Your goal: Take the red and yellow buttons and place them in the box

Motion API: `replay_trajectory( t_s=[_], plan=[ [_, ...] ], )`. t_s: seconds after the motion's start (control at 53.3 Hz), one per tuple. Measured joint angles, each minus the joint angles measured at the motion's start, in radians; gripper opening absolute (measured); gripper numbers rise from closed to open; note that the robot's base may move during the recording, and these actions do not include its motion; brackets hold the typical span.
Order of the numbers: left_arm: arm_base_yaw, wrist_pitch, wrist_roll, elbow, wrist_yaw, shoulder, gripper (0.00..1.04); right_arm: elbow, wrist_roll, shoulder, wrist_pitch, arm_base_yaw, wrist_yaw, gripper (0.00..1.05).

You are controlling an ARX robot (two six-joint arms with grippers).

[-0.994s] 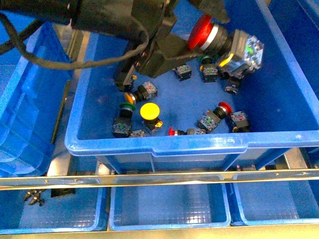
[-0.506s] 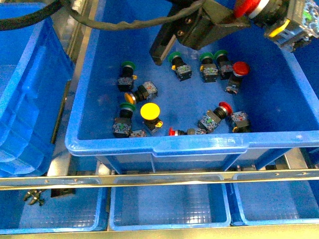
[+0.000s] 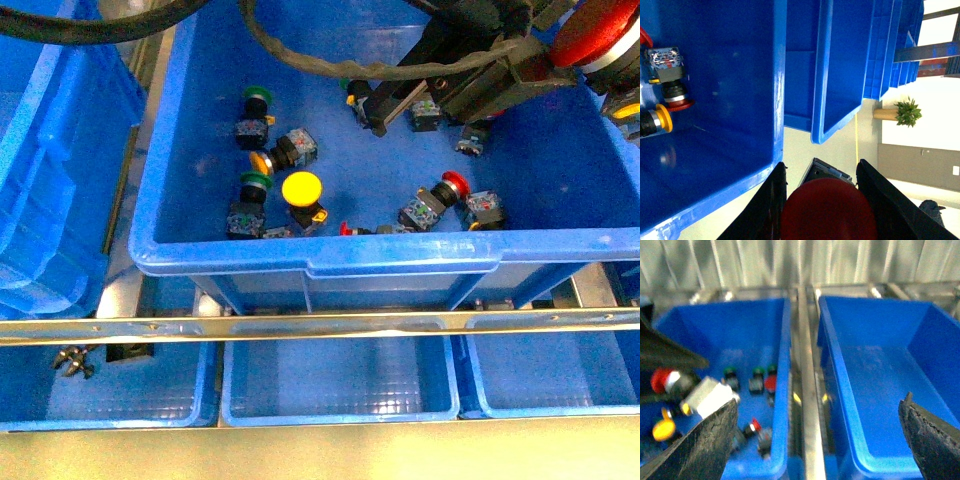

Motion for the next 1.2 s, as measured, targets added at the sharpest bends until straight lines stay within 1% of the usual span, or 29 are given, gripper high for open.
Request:
replay_trajectory(
  t_s=[0.038,0.056,0.094,0.131,0.206,0.3,0.45,0.619,0.825,0.994,1.088,1.125,1.2],
  plan=[
    [0.000,0.007,0.000,0.000,-0.002,0.001,0.34,0.055,-0.054,0.070,-0.134,0.007,-0.010,0.98],
    [0.000,0.013,0.001,0.000,-0.003,0.001,0.34,0.069,-0.069,0.093,-0.163,0.009,-0.014,0.98],
    [0.000,0.018,0.002,0.000,-0.006,0.001,0.34,0.112,-0.144,0.181,-0.258,0.016,-0.035,0.98],
    [0.000,0.018,0.004,0.000,-0.007,0.001,0.34,0.126,-0.194,0.236,-0.296,0.027,-0.055,0.98],
    [0.000,0.020,0.006,-0.002,-0.009,0.002,0.34,0.128,-0.272,0.303,-0.313,0.054,-0.093,0.98],
    [0.002,0.027,0.006,-0.008,-0.016,0.006,0.34,0.139,-0.353,0.349,-0.294,0.076,-0.145,0.98],
    [0.003,0.036,0.007,-0.017,-0.016,0.006,0.34,0.178,-0.429,0.405,-0.251,0.124,-0.170,0.98],
    [0.003,0.047,0.006,-0.023,-0.019,0.013,0.34,0.194,-0.474,0.473,-0.200,0.194,-0.206,0.98],
    [0.003,0.066,0.003,-0.042,-0.019,0.014,0.34,0.221,-0.519,0.569,-0.135,0.249,-0.218,0.98],
    [0.003,0.077,0.002,-0.051,-0.024,0.020,0.34,0.282,-0.568,0.706,-0.064,0.289,-0.248,0.98],
    [0.001,0.077,0.002,-0.051,-0.027,0.040,0.34,0.299,-0.610,0.769,-0.024,0.281,-0.261,0.98],
    [-0.003,0.076,-0.002,-0.051,-0.040,0.048,0.34,0.299,-0.628,0.787,-0.014,0.265,-0.267,0.98],
    [-0.014,0.077,-0.005,-0.052,-0.035,0.053,0.34,0.298,-0.662,0.814,0.012,0.224,-0.284,0.98]
  ],
)
